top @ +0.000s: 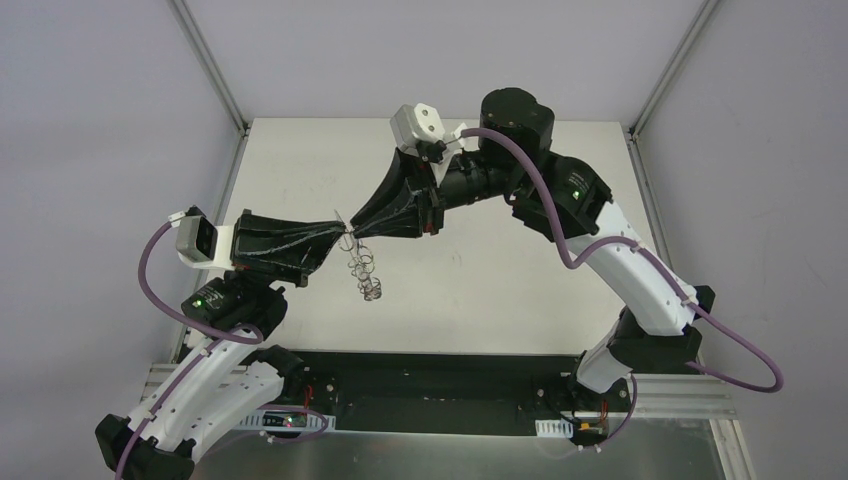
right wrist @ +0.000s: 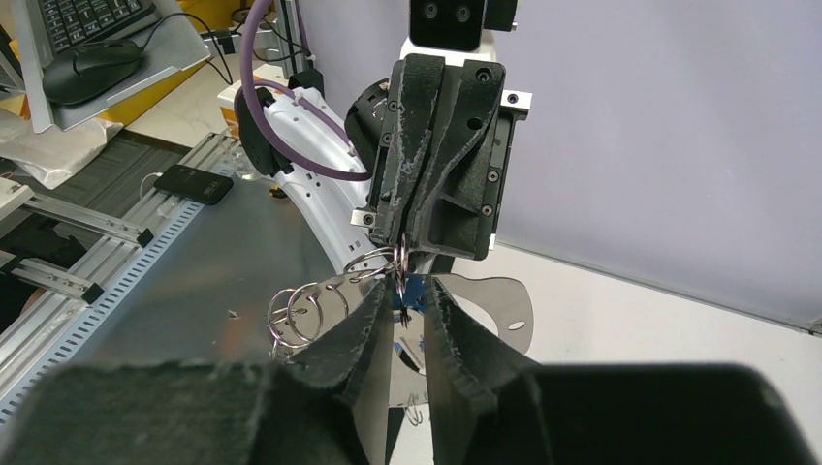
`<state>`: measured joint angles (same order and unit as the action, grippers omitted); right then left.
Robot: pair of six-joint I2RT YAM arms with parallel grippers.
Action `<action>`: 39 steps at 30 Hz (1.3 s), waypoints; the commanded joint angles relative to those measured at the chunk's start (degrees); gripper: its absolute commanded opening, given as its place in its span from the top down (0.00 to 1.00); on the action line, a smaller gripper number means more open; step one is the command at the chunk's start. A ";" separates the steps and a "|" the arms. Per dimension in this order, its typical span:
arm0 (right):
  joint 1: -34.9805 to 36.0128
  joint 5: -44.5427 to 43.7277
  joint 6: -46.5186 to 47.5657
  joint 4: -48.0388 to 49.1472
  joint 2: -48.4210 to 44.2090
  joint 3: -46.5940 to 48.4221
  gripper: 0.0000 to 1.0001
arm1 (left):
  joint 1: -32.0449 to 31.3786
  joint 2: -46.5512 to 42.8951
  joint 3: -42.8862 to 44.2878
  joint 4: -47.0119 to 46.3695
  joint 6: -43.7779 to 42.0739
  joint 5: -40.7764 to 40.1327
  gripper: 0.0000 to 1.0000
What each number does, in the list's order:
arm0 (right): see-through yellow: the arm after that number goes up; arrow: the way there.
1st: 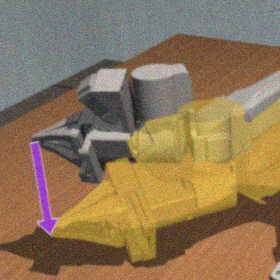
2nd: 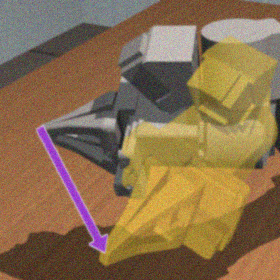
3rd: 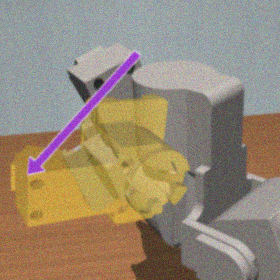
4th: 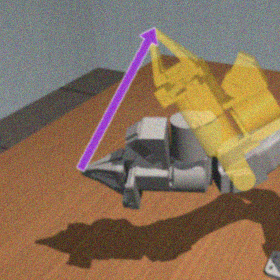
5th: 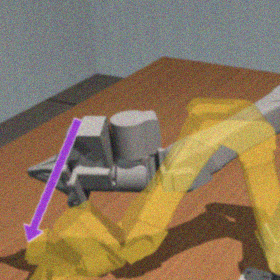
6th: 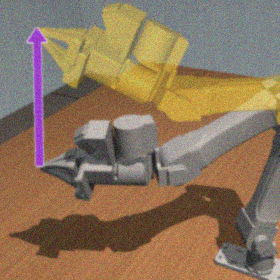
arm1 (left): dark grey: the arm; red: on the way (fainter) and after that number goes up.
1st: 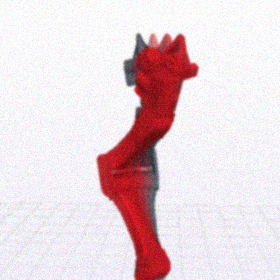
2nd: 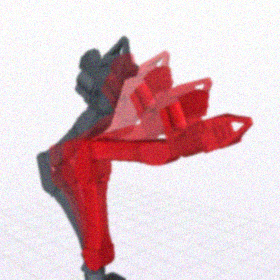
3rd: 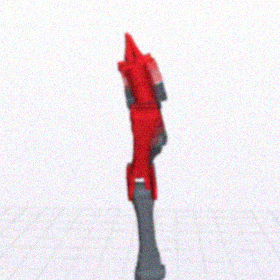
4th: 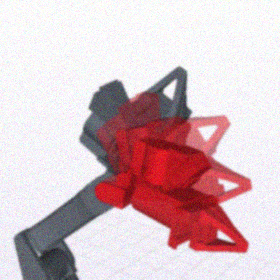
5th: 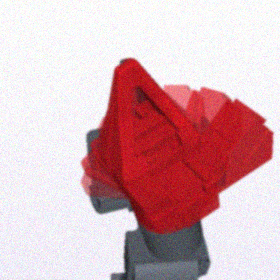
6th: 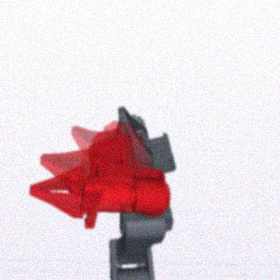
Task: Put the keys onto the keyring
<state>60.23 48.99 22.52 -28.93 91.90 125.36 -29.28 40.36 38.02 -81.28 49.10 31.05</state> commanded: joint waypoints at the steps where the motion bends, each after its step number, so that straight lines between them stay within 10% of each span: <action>1: -0.02 2.16 -0.81 2.76 0.03 2.05 0.82 | -0.39 -0.72 1.68 -5.12 0.14 0.06 1.00; 6: 0.06 2.60 -1.14 2.44 -0.02 2.23 1.00 | -0.36 -0.63 1.47 -5.12 -0.20 0.15 1.00; 13: 0.34 2.08 -0.38 0.34 -1.84 -1.39 1.00 | -0.40 -0.98 -0.32 -3.47 -0.97 -1.09 1.00; 27: -1.01 -7.22 -2.79 -9.55 -10.17 -13.87 1.00 | -0.37 -14.74 18.79 76.88 -20.92 5.55 0.83; 39: -1.00 -7.32 -6.53 -24.53 -7.89 -13.53 1.00 | -0.39 -0.79 29.78 97.99 -23.60 23.03 0.83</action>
<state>59.33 40.86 18.15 -48.10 84.51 110.43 -29.30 34.96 66.24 7.51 26.94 46.57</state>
